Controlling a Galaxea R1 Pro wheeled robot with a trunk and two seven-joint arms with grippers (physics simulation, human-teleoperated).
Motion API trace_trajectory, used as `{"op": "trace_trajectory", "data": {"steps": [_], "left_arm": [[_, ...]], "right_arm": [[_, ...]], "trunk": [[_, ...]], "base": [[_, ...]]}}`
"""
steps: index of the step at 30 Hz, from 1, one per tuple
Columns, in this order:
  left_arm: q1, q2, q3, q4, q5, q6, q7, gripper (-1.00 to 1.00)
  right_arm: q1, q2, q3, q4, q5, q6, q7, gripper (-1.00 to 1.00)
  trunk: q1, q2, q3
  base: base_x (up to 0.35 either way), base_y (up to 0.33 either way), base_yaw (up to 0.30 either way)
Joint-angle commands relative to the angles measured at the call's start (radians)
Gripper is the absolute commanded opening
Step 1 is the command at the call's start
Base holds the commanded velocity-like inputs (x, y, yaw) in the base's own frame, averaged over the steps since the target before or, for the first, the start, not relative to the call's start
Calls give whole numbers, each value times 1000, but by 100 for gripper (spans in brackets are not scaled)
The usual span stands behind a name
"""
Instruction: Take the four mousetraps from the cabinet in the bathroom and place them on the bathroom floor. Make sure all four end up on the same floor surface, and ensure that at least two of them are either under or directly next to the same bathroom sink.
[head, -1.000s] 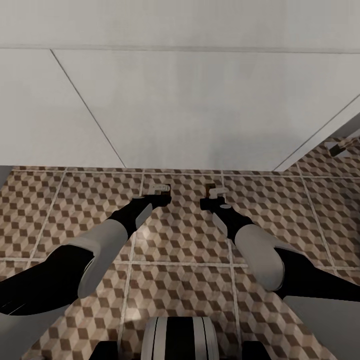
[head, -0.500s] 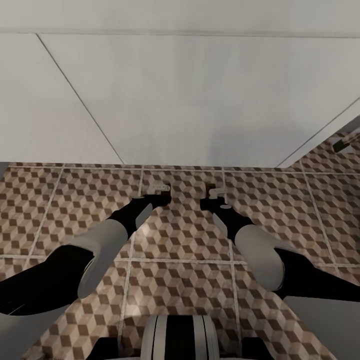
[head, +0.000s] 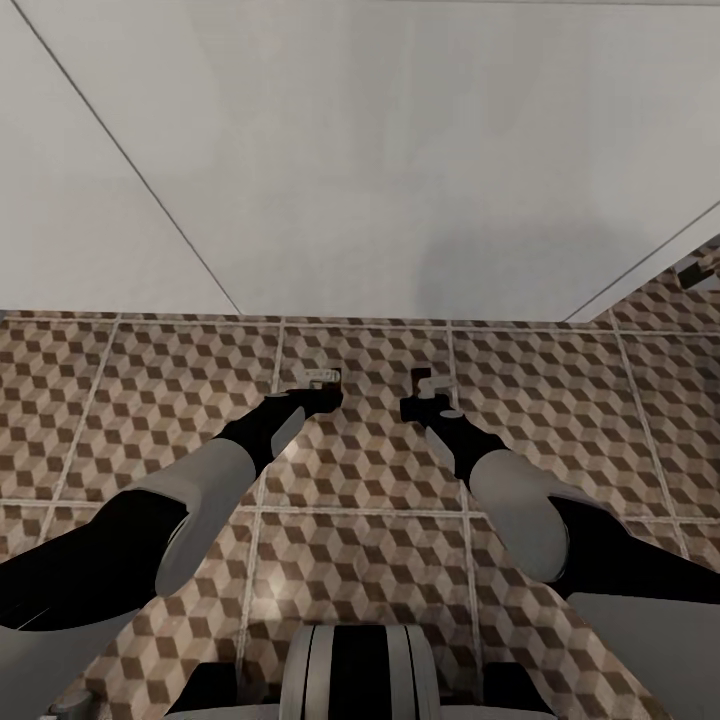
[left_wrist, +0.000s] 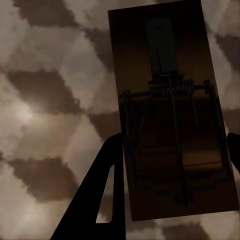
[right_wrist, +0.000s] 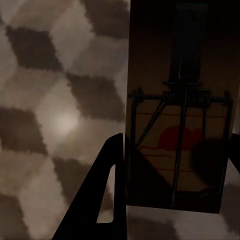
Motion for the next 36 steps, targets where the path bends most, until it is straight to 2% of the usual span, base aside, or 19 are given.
{"op": "trace_trajectory", "data": {"steps": [1, 16, 25, 36], "left_arm": [[0, 0, -4, -1, 7, 5, 5, -100], [0, 0, -4, -1, 7, 3, 5, -100], [0, 0, -4, -1, 7, 3, 5, -100], [0, 0, -4, -1, 6, 3, 5, -100]], "right_arm": [[0, 1, -8, 0, 9, -1, -1, -100], [0, 1, -8, 0, 10, -1, -1, -100], [1, 1, -8, 0, 10, -1, -1, -100], [1, 1, -8, 0, 10, -1, -1, -100]], "trunk": [[0, 0, 0], [0, 0, 0], [0, 0, 0], [0, 0, 0]], "base": [[0, 0, 0], [6, 0, 0], [236, 0, 0], [31, 0, 0]]}}
